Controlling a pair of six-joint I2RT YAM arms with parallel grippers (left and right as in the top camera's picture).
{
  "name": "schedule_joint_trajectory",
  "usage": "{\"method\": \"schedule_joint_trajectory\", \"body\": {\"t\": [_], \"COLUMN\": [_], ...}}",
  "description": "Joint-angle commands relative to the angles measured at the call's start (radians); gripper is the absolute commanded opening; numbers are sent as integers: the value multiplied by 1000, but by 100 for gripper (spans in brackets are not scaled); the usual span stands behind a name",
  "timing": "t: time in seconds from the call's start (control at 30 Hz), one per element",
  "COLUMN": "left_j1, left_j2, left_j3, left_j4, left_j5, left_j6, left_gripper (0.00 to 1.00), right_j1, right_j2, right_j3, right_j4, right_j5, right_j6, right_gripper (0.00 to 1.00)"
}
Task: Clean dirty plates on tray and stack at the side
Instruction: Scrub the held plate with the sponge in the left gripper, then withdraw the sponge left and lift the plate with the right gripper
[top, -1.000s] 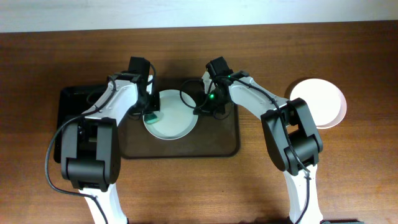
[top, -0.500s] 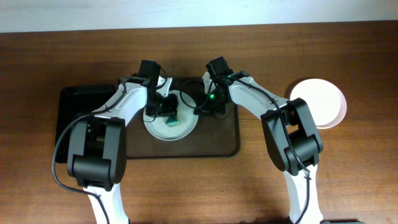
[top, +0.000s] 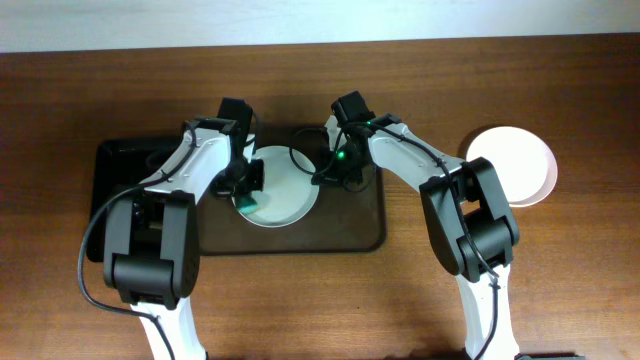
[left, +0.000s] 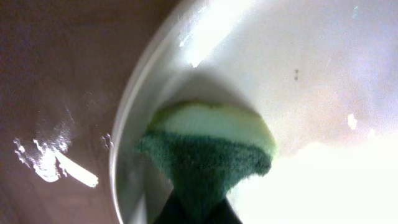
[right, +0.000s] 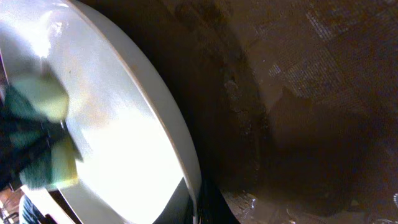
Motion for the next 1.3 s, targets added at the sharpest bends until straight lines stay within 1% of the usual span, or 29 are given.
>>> {"method": "schedule_joint_trajectory", "body": {"t": [0.0, 0.03, 0.1, 0.23, 0.33, 0.4, 0.43, 0.5, 0.53, 0.67, 0.73, 0.8, 0.87, 0.9, 0.97, 1.03, 1.1, 1.13, 1.2, 1.27], "left_j1": [3, 3, 3, 4, 4, 4, 4, 4, 4, 4, 8, 15, 24, 25, 29, 43, 56, 60, 77, 90], "left_j2": [73, 73, 73, 73, 73, 73, 73, 73, 73, 73, 73, 66, 43, 33, 21, 20, 20, 20, 24, 29], "left_j3": [-61, -61, -61, -61, -62, -62, -62, -62, -62, -62, -38, 30, 191, 268, 443, 614, 694, 702, 700, 694], "left_j4": [-43, -5, 64, 239, 337, 351, 343, 272, 192, 13, -95, -166, -243, -277, -351, -411, -423, -419, -415, -414], "left_j5": [217, 312, 385, 373, 232, 29, -23, -96, -127, -115, -10, 105, 257, 291, 302, 301, 301, 301, 300, 262], "left_j6": [57, 100, 134, 134, 121, 23, -1, -5, -5, -4, 25, 71, 161, 190, 214, 221, 221, 221, 221, 220], "left_gripper": [0, 0, 0, 0, 1, 1, 1, 0, 1, 1, 0, 0, 0, 0, 0, 1, 0, 1, 0, 1], "right_j1": [-11, -11, -11, -11, -11, -11, -11, -11, -11, -10, -11, -11, -14, -16, -22, -22, -22, -22, -21, -15], "right_j2": [24, 24, 24, 24, 24, 24, 24, 24, 24, 24, 24, 24, 22, 21, -5, -56, -122, -149, -246, -325], "right_j3": [-19, -19, -19, -19, -19, -19, -19, -19, -19, -19, -19, -19, -18, -18, -18, -14, -14, -14, -14, -14], "right_j4": [-4, -4, -4, -4, -4, -4, -4, -5, -5, -9, -34, -43, -50, -50, -59, -101, -154, -175, -241, -278], "right_j5": [13, 13, 13, 13, 13, 13, 13, 14, 13, 13, 13, 13, 15, 19, 41, 139, 256, 294, 448, 580], "right_j6": [3, 3, 3, -1, -1, -1, -1, -4, -4, -4, -4, -28, -49, -49, -63, -72, -75, -75, -75, -74], "right_gripper": [4, 4, 4, 4, 4, 4, 4, 4, 4, 4, 4, 4, 4, 4, 4, 4, 4, 4, 4, 4]}}
